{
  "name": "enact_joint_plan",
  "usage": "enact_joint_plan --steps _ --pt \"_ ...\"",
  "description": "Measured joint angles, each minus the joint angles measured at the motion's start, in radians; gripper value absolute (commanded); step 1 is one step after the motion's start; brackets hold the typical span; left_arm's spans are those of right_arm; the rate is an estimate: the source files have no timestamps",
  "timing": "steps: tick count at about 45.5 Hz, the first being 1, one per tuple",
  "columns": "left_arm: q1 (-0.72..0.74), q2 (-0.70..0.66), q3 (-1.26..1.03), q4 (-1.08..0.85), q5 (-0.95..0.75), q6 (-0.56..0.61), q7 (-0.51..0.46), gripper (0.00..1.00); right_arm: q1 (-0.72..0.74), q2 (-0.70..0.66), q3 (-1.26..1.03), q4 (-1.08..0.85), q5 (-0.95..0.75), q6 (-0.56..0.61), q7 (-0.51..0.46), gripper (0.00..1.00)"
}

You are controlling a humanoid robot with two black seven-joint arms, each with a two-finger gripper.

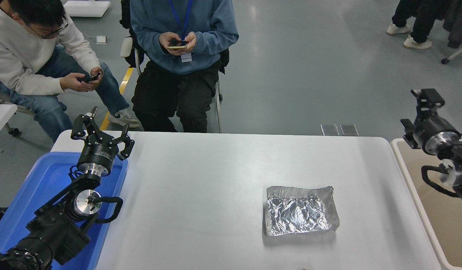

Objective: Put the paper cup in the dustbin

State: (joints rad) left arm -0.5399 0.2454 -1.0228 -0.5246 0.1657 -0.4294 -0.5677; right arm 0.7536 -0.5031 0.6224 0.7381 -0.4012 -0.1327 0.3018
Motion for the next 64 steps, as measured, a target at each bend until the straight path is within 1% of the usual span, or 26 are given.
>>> enact_joint_plan --steps 10,17,29,47,57,64 --pt "0.0 0.0 0.0 0.0 0.0 0.0 0.0 1.0 -0.008 0.106 0.045 0.021 -0.087 -0.008 0.062 0.99" --pt "0.0 0.0 0.0 0.0 0.0 0.0 0.0 1.0 -0.016 0.143 0.048 0.026 -0.107 -0.009 0.099 0.99" --pt "0.0 0.0 0.001 0.0 0.0 0.0 0.0 1.0 -0.051 0.193 0.055 0.007 -0.111 -0.009 0.123 0.99" --pt "0.0 0.0 0.001 0.0 0.0 0.0 0.001 1.0 -0.063 0.278 0.065 -0.068 0.092 -0.003 0.136 0.99" --pt "0.0 0.0 0.001 0.0 0.0 0.0 0.001 1.0 -0.041 0.33 0.074 -0.174 0.134 -0.004 0.216 0.99" --pt "0.0 0.0 0.001 0.0 0.0 0.0 0.001 1.0 -0.032 0.347 0.079 -0.209 0.15 -0.002 0.244 0.99"
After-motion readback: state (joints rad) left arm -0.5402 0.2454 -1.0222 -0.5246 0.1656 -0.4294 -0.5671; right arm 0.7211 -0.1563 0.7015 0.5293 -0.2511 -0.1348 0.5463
